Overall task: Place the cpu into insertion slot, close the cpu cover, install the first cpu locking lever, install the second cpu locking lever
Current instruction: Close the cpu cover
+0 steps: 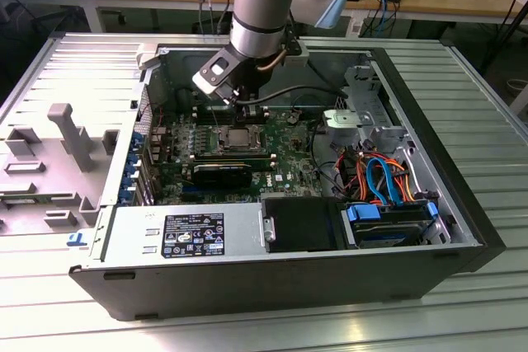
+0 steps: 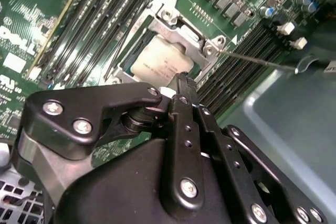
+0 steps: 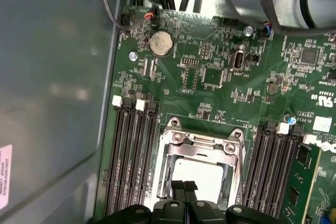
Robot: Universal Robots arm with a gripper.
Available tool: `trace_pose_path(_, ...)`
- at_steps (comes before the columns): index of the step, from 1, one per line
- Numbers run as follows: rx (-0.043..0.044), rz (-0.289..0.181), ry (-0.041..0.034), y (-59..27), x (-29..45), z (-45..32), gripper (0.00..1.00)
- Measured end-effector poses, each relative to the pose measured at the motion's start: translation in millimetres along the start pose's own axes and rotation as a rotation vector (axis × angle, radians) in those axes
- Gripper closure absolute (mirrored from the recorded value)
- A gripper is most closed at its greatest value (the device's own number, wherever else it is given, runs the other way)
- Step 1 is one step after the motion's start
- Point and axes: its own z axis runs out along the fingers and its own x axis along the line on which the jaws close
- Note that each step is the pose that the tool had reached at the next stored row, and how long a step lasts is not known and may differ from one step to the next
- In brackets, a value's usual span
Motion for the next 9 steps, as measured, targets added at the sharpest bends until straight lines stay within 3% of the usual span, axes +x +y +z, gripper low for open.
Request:
trace_pose_path(7, 0.0003, -0.003, -0.0004, -6.1, -6.7, 5.4, 0.89)
trace_pose_path(9, 0.0003, -0.004, -0.0004, -11.6, -8.9, 8.0, 0.89)
